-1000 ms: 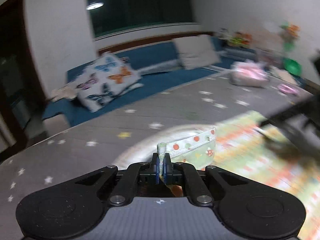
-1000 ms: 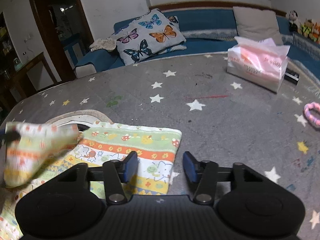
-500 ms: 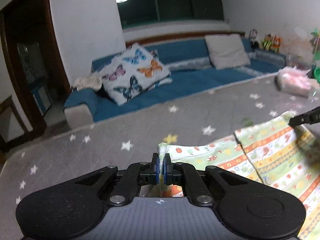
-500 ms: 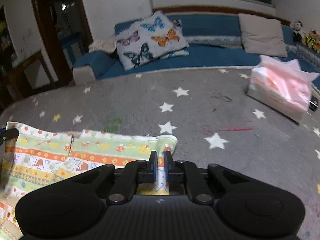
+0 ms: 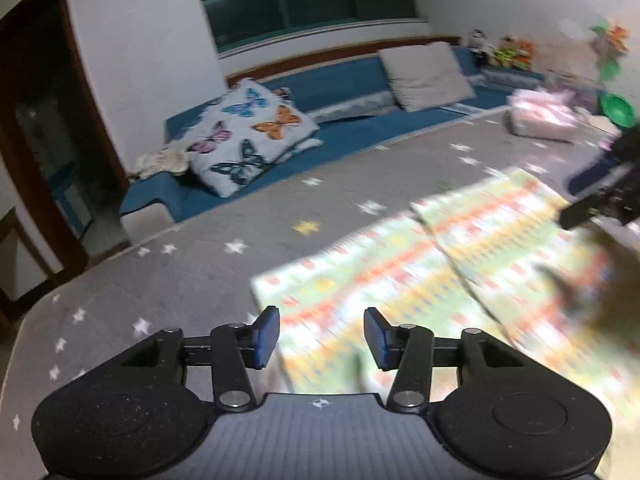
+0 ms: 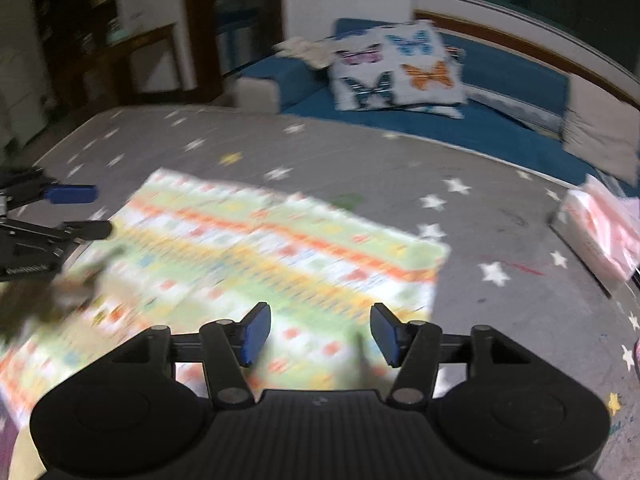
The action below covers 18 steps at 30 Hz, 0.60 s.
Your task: Fold clothes
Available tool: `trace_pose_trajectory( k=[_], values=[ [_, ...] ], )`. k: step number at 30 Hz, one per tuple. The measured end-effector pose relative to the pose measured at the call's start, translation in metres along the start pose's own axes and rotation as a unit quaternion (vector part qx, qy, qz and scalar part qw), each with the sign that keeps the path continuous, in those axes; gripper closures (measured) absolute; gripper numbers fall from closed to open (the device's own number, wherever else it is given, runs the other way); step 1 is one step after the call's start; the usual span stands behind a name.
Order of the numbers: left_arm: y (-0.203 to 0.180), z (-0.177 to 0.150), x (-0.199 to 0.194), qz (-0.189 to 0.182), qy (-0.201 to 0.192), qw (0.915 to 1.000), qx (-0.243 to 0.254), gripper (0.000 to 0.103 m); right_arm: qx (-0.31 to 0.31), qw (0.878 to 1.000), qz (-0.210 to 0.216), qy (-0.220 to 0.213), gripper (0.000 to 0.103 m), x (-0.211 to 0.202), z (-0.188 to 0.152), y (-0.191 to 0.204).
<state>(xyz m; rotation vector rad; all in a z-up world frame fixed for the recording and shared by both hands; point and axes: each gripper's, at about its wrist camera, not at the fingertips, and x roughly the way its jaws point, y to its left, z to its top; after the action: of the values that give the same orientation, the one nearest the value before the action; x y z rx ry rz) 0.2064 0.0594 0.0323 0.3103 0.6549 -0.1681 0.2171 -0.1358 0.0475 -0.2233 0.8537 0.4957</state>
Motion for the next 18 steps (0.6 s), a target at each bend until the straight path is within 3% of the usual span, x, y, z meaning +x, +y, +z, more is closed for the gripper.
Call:
trace_pose_trajectory(
  k=[9, 18],
  values=[
    [-0.057, -0.055, -0.056, -0.022, -0.015, 0.997, 0.073, 0.047, -0.081, 0.994, 0.045, 0.05, 0.041, -0.016, -0.049, 0.077],
    [-0.073, -0.099, -0.09, 0.003, -0.04, 0.9972, 0.064, 0.046, -0.058, 0.998, 0.024, 0.003, 0.038, -0.052, -0.109, 0.09]
  ],
)
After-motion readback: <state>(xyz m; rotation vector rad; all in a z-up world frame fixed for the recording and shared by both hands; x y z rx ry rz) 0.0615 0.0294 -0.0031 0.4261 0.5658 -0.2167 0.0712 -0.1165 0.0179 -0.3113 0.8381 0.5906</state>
